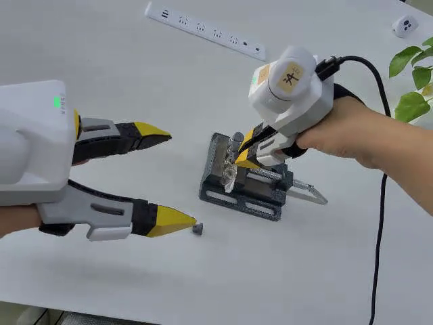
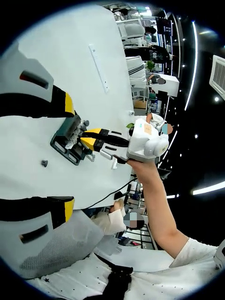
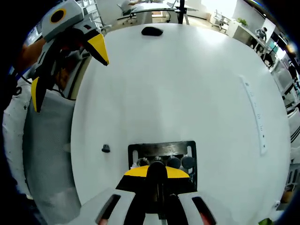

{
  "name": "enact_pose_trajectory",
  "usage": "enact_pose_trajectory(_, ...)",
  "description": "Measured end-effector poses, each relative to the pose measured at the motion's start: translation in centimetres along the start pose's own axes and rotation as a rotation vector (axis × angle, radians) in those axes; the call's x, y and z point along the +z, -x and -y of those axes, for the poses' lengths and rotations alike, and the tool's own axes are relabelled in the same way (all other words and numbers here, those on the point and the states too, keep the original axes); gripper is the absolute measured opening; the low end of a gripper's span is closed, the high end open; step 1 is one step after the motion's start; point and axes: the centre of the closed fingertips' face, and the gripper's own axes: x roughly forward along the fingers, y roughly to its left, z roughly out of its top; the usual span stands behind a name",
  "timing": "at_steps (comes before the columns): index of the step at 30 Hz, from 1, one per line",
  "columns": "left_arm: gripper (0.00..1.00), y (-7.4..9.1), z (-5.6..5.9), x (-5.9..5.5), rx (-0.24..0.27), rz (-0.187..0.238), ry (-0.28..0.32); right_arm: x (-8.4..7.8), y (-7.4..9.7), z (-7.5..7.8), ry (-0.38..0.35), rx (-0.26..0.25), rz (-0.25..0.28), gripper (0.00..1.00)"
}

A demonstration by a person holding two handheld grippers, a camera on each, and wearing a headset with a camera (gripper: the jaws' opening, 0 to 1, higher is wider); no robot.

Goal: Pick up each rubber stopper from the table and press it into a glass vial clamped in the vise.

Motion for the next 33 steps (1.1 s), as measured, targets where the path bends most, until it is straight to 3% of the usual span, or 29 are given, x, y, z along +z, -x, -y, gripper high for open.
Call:
enact_pose_trajectory(13,0.71,-0.1,-0.18,-0.89,0.004,-0.019,-0.009,0.18,-0.09,-0.18,0.007,0.016,-0.042,0.06)
enact_pose_trajectory(19,0.71,-0.19,-0.16,-0.74,0.004,-0.018,-0.01,0.32,-0.27,0.06,0.025,0.019,-0.079,0.05)
enact_pose_trajectory(33,0.69,-0.56,-0.2,-0.46,-0.001,-0.003,0.002,0.14,-0.23,0.21,-0.013,0.016,-0.182,0.04)
